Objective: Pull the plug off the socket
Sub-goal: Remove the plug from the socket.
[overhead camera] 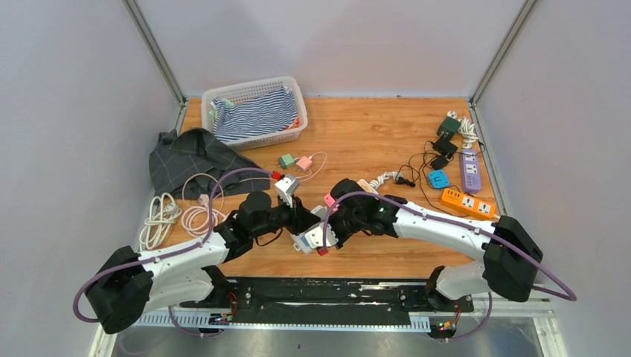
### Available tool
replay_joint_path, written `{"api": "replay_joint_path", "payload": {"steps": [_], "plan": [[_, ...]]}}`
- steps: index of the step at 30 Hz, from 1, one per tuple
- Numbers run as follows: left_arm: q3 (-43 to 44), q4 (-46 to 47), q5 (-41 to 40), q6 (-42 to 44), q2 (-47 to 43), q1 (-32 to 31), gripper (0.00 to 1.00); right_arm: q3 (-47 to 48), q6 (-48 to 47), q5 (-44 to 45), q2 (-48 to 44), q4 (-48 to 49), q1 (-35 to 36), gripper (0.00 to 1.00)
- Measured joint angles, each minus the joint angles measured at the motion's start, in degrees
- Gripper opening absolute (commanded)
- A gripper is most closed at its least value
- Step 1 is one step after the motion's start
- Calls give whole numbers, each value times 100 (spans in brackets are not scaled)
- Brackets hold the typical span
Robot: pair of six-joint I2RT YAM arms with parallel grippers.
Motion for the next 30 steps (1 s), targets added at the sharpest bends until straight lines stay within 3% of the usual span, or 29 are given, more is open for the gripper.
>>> {"api": "replay_joint_path", "payload": {"steps": [12, 30], "plan": [[382, -306, 59, -199, 330, 9, 0, 11, 0, 17, 22, -52, 0, 18], [203, -719, -66, 81, -251, -2, 0, 81, -9, -46, 101, -4, 11, 17]]}}
